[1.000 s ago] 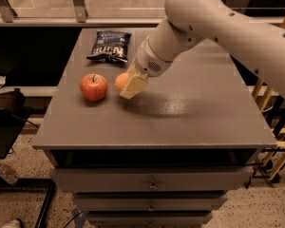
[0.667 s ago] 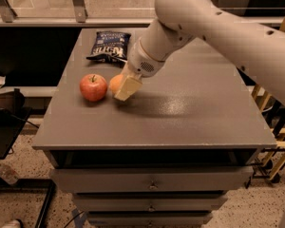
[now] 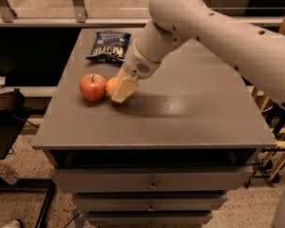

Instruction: Move orange near apple

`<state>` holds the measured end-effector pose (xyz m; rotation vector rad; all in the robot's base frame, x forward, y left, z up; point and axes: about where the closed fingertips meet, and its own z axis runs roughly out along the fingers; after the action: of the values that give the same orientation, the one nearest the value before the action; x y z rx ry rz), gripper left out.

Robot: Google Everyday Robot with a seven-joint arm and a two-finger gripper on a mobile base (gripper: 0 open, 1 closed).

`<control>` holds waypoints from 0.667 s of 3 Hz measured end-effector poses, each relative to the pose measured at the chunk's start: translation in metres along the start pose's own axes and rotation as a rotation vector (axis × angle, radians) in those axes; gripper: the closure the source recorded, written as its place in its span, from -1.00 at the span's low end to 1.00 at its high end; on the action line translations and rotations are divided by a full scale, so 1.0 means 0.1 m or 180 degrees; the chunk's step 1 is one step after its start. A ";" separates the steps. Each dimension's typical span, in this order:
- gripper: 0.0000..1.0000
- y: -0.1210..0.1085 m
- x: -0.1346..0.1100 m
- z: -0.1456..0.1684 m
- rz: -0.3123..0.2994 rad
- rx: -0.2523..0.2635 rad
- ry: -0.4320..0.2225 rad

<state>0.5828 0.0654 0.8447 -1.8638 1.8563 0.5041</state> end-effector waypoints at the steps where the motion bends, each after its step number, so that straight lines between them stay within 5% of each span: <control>1: 0.17 0.01 -0.01 0.01 -0.0004 -0.0009 0.0002; 2: -0.28 0.01 -0.01 0.03 -0.0009 -0.0019 0.0004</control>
Offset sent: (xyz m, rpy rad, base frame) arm -0.0006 0.0012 -0.0009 -0.0007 0.0016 0.0026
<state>0.5815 0.0679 0.8428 -1.8705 1.8546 0.5082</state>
